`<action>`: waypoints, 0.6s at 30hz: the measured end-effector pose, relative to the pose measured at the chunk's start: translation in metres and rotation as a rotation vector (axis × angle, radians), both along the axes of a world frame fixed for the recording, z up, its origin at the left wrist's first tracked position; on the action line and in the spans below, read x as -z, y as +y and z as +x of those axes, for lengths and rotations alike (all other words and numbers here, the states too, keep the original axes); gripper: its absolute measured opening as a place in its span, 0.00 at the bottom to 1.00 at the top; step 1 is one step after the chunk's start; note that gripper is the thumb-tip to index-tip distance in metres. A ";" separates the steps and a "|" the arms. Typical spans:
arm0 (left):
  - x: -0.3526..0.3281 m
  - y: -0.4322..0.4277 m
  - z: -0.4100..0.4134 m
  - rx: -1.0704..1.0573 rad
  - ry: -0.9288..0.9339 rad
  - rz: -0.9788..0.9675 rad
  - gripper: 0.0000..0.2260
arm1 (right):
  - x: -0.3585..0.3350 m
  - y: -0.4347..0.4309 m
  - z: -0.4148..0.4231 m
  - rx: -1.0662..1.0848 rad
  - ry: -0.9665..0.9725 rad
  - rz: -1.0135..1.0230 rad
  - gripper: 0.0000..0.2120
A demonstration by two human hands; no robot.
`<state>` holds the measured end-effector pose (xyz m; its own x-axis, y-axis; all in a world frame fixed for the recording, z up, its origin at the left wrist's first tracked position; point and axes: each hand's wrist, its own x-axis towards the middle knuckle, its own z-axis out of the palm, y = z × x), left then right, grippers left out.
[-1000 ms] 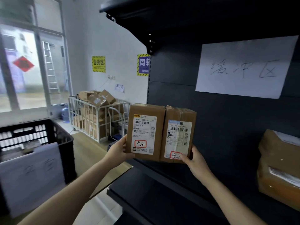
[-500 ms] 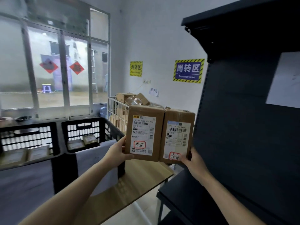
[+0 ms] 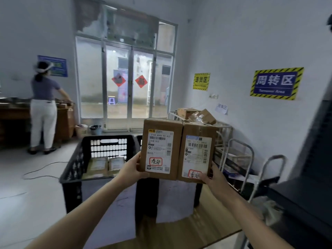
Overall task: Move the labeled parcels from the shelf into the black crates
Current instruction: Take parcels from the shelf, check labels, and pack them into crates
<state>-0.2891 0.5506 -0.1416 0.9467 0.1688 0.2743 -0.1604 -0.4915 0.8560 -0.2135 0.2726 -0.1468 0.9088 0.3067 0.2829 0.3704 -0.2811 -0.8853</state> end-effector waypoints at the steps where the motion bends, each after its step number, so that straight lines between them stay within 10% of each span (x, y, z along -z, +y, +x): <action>1: 0.000 0.013 -0.005 -0.024 -0.006 0.003 0.27 | 0.000 0.015 0.002 -0.022 -0.006 -0.004 0.21; 18: -0.008 0.152 -0.069 -0.348 -0.038 -0.104 0.43 | -0.009 0.212 0.031 -0.388 0.007 0.030 0.18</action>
